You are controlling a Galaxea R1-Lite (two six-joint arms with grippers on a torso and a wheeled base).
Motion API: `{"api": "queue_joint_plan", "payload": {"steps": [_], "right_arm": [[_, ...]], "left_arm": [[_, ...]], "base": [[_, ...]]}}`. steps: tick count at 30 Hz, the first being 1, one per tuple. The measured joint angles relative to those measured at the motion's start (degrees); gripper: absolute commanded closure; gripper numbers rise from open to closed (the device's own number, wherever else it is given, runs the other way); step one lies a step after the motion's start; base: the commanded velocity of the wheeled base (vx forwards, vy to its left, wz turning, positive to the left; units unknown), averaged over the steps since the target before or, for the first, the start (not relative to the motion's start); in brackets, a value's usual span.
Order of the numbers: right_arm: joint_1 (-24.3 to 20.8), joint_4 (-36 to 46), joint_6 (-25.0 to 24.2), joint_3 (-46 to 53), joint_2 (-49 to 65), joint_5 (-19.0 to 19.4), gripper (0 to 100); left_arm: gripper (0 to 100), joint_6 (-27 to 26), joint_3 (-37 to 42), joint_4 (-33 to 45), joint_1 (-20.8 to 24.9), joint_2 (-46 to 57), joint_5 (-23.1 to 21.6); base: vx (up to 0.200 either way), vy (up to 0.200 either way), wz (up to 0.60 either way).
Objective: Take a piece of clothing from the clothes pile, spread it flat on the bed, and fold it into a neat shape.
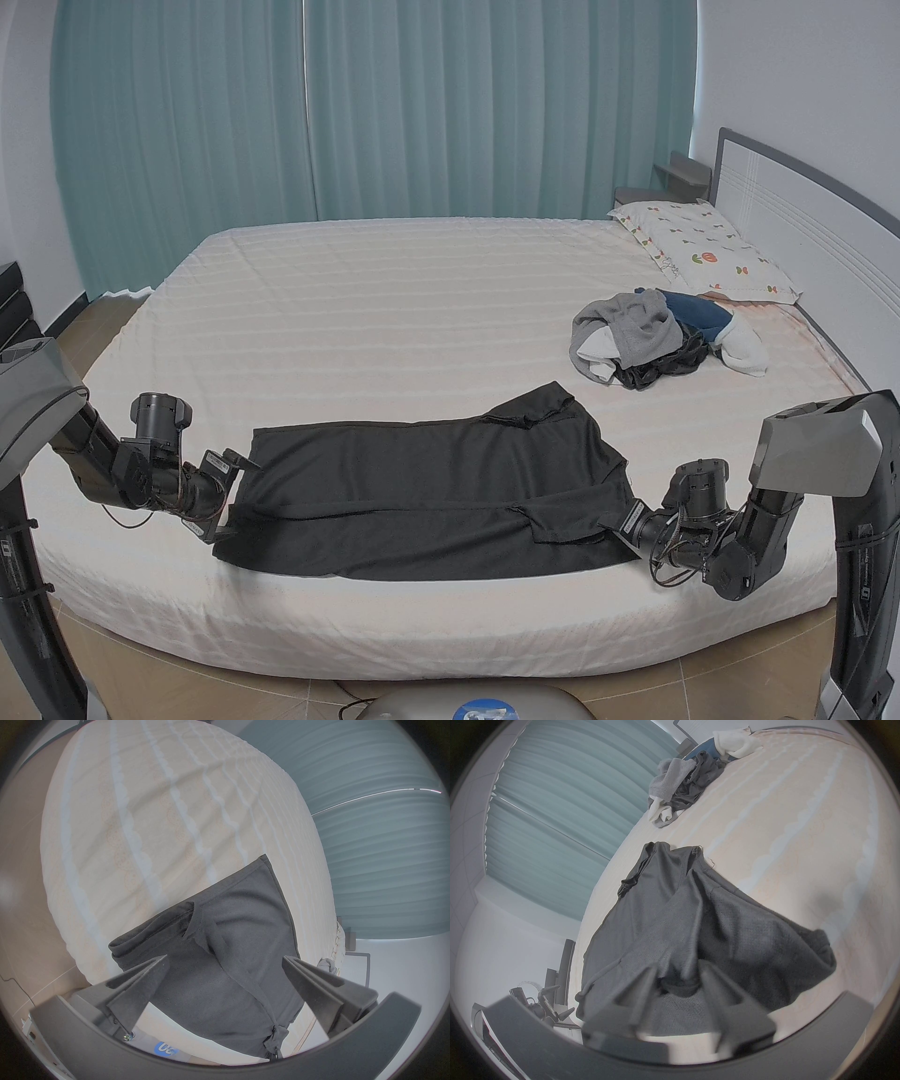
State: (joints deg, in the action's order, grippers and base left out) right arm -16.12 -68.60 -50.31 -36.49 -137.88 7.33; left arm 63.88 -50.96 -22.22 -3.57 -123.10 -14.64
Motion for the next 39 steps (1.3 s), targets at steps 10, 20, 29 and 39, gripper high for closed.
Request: {"api": "queue_joint_plan", "payload": {"steps": [10, 20, 29, 39], "right_arm": [[0.5, -0.6, -0.2, 4.6, 3.4, 1.2, 100], [0.9, -0.5, -0.5, 8.1, 6.6, 3.5, 100], [0.4, 0.7, -0.2, 9.8, 7.6, 3.6, 0], [0.6, 2.7, 1.1, 9.9, 7.9, 3.6, 0]], "left_arm": [[0, -0.1, 0.0, 0.0, 0.0, -0.1, 0.1], [0, -0.3, 0.1, 0.0, 0.1, -0.1, 0.3], [0, -0.6, 0.2, 0.0, 0.2, -0.1, 0.3], [0, -0.5, 0.7, -0.1, 0.2, 0.0, 0.3]], "base": [[0.0, 0.0, 0.0], [0.0, 0.0, 0.0], [0.0, 0.0, 0.0], [0.0, 0.0, 0.0]]}}
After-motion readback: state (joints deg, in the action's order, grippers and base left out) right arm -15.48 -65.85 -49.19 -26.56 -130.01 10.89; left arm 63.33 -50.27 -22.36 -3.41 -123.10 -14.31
